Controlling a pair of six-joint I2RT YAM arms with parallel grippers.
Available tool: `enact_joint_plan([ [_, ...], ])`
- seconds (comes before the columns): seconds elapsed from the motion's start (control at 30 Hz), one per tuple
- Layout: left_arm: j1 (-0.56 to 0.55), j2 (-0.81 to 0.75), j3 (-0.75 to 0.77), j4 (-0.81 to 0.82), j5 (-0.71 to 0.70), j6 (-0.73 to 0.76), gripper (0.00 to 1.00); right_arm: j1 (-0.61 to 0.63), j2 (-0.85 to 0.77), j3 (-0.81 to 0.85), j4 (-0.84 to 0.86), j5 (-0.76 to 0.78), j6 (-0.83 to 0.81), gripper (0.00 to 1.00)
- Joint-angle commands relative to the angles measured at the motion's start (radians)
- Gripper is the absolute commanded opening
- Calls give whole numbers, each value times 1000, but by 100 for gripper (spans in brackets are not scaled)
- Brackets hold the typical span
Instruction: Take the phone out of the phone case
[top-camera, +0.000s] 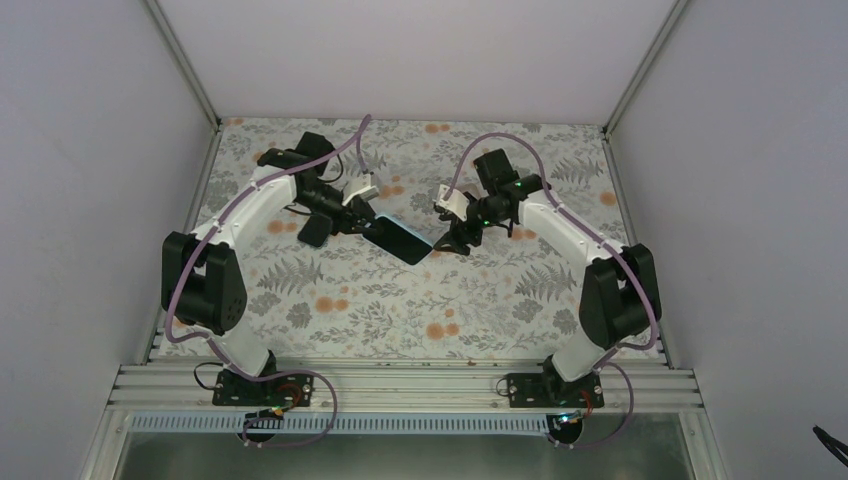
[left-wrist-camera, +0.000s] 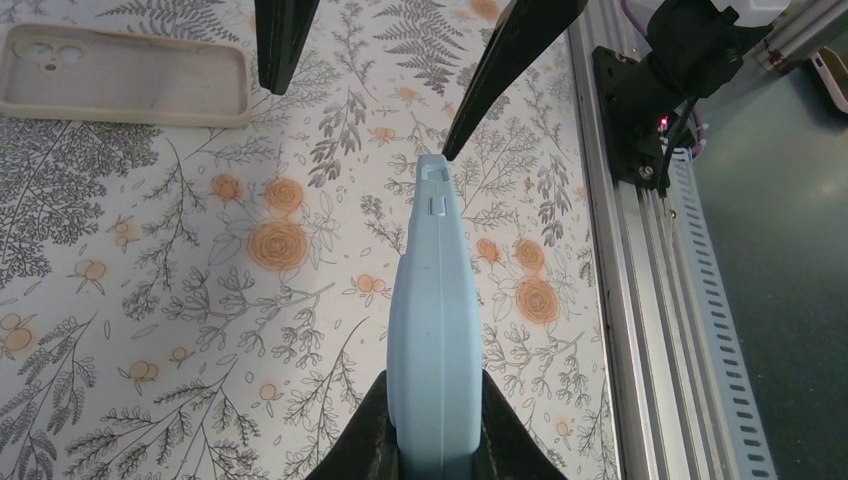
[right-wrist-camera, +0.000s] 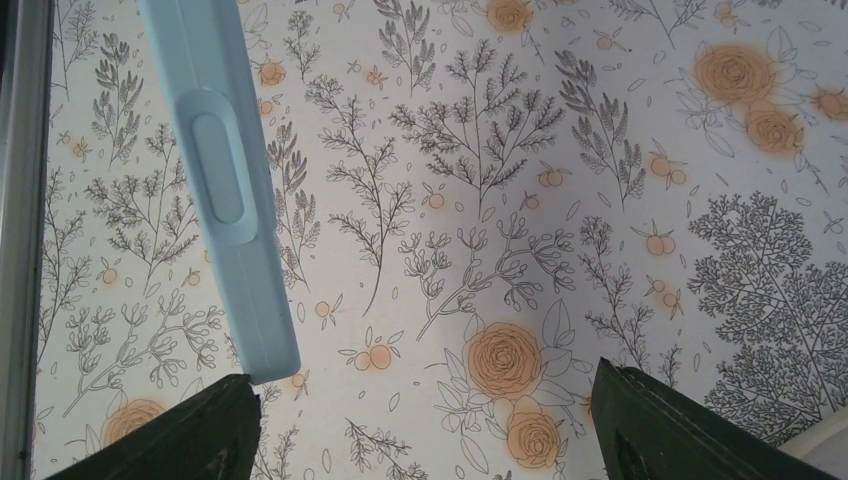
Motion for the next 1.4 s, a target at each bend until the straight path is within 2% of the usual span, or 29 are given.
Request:
enact_joint_plan([
  [0.0,-6,-19,32,13,69,9,2,7,14,10,8,-7,4,84],
  [0.37,-14,-22,37,10,75,7,2,17,26,12,19,8,19,84],
  [0.9,-60,-23,76,-109,168,89,2,83,30,36,205,250,172,83],
  [1.07,-60,-19,84,-147,194,131,2,84,81,76,245,316,199,83],
  [1.37,-60,-9,83,-182,200,170,2,81,94,105,270,347,192,82],
])
